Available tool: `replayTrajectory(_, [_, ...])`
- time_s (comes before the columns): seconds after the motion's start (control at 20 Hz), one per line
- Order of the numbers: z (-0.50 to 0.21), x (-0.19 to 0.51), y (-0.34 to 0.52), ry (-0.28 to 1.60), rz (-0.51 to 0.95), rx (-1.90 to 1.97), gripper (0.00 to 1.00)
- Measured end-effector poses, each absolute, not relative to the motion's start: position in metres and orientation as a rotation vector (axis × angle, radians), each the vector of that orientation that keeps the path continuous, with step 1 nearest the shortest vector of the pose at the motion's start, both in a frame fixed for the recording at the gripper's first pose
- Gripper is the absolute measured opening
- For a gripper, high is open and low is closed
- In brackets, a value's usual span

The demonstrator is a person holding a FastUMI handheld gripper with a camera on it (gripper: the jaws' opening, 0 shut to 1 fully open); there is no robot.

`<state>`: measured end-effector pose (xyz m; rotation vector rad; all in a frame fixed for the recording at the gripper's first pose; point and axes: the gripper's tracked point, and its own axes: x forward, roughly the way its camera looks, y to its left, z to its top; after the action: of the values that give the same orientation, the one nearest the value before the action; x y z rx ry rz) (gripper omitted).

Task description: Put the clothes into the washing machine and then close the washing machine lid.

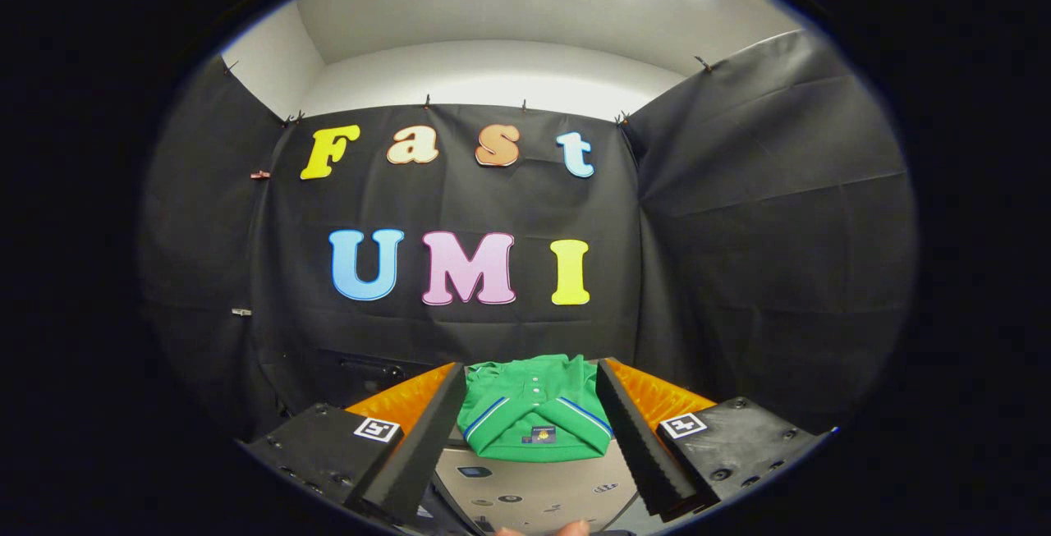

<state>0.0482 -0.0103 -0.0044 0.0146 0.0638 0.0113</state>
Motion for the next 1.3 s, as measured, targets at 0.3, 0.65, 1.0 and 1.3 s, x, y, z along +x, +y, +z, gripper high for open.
replayTrajectory(0.3, [-0.025, 0.121, -0.013, 0.239, 0.062, 0.027, 0.99])
replayTrajectory(0.65, [-0.096, 0.208, -0.025, 0.522, 0.030, 0.001, 0.99])
replayTrajectory(1.0, [-0.180, 0.263, -0.025, 0.768, -0.009, 0.007, 1.00])
replayTrajectory(1.3, [-0.212, 0.272, -0.015, 0.853, 0.006, 0.047, 0.88])
